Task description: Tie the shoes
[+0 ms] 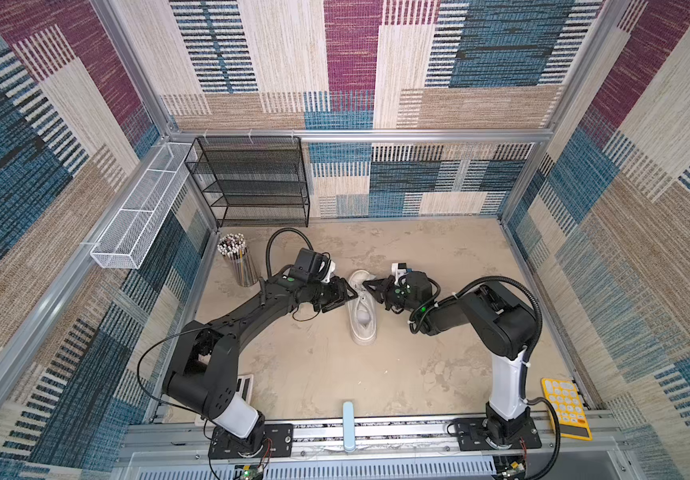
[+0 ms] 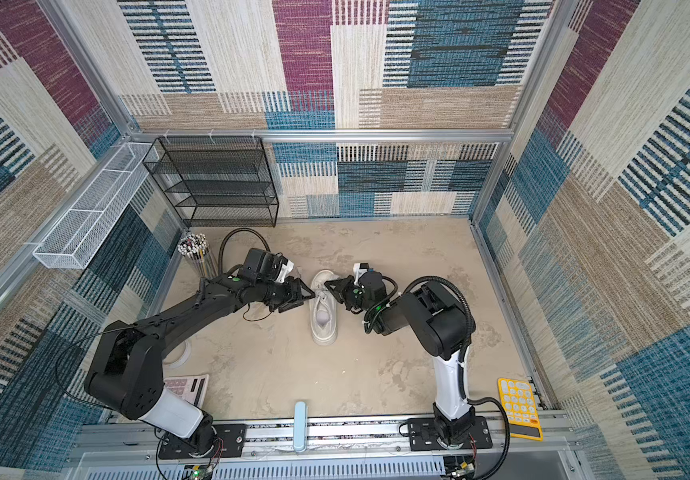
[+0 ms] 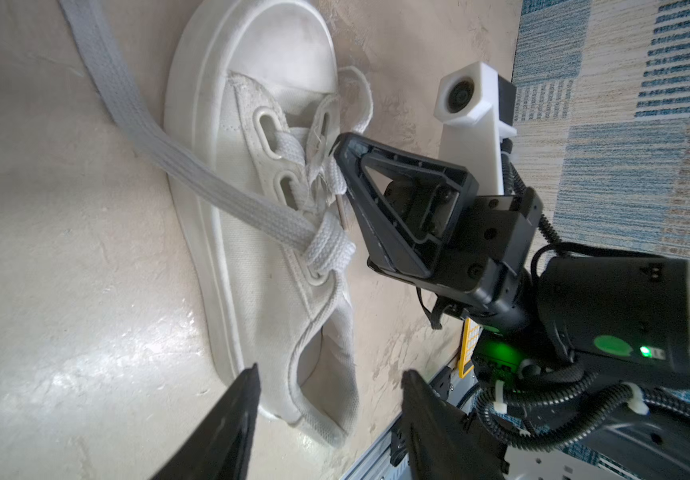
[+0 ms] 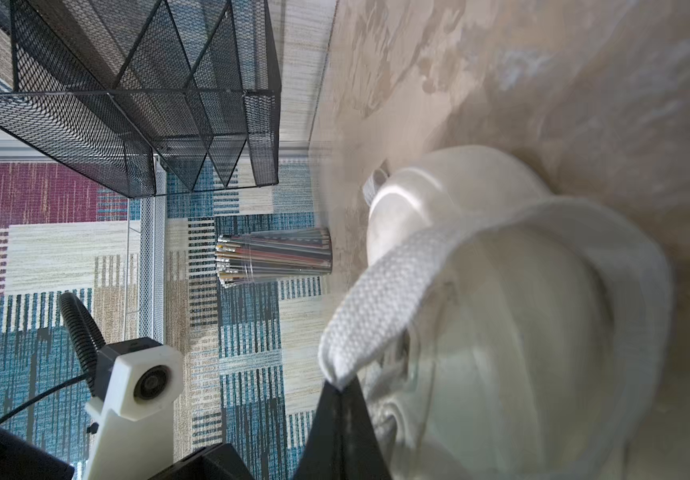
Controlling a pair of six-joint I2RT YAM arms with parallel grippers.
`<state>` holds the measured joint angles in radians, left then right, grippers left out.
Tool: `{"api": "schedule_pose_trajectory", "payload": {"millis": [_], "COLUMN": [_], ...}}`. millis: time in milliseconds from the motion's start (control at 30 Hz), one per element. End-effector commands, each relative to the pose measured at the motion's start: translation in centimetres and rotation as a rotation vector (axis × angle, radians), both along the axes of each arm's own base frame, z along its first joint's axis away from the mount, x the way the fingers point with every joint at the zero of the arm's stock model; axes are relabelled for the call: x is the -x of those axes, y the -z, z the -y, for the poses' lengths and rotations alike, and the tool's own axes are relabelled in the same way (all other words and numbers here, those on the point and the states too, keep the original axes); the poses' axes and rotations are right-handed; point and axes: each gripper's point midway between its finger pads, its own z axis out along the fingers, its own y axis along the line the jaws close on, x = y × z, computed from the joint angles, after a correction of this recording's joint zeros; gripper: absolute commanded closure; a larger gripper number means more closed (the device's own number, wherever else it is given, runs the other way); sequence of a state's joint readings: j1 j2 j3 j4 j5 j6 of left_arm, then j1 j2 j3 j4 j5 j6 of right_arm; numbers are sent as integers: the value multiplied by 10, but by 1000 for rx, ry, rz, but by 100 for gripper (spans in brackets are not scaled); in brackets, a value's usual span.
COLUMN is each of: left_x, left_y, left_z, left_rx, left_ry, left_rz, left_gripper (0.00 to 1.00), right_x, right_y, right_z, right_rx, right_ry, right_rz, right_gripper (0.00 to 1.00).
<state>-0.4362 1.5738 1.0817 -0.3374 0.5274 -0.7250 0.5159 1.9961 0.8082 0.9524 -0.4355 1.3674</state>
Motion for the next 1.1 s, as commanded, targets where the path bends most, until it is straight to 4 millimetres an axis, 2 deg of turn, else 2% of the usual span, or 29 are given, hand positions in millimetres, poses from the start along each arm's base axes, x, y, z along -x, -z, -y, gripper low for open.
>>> {"api": "schedule_pose_trajectory", "payload": {"millis": [0, 267, 500, 700, 900, 1067], "left_x": [0, 0, -1, -23, -49, -55], "left_y": [-2, -2, 3, 15, 28, 47], "left_z": [-3, -3, -1, -5, -13, -5], "left_rx": [-11, -10, 0, -42, -40, -22], "left_ry": [0, -1, -1, -4, -55, -47], "left_rz": [6, 7, 1, -1, -24, -94], "left_gripper": [42, 42, 43, 45, 49, 50], "right_x": [-1, -4, 9, 18, 11, 2], "right_y": [-5, -6, -13, -14, -15, -21], "right_z": [-4, -6, -1, 3, -1, 4], "right_rx": [-16, -20, -11, -7, -10, -10], "right_ry": [-16, -21, -33, -40, -48, -31], "right_rz": [22, 29, 42, 44, 51, 70], "right_gripper": [100, 100, 100, 100, 100, 100]}}
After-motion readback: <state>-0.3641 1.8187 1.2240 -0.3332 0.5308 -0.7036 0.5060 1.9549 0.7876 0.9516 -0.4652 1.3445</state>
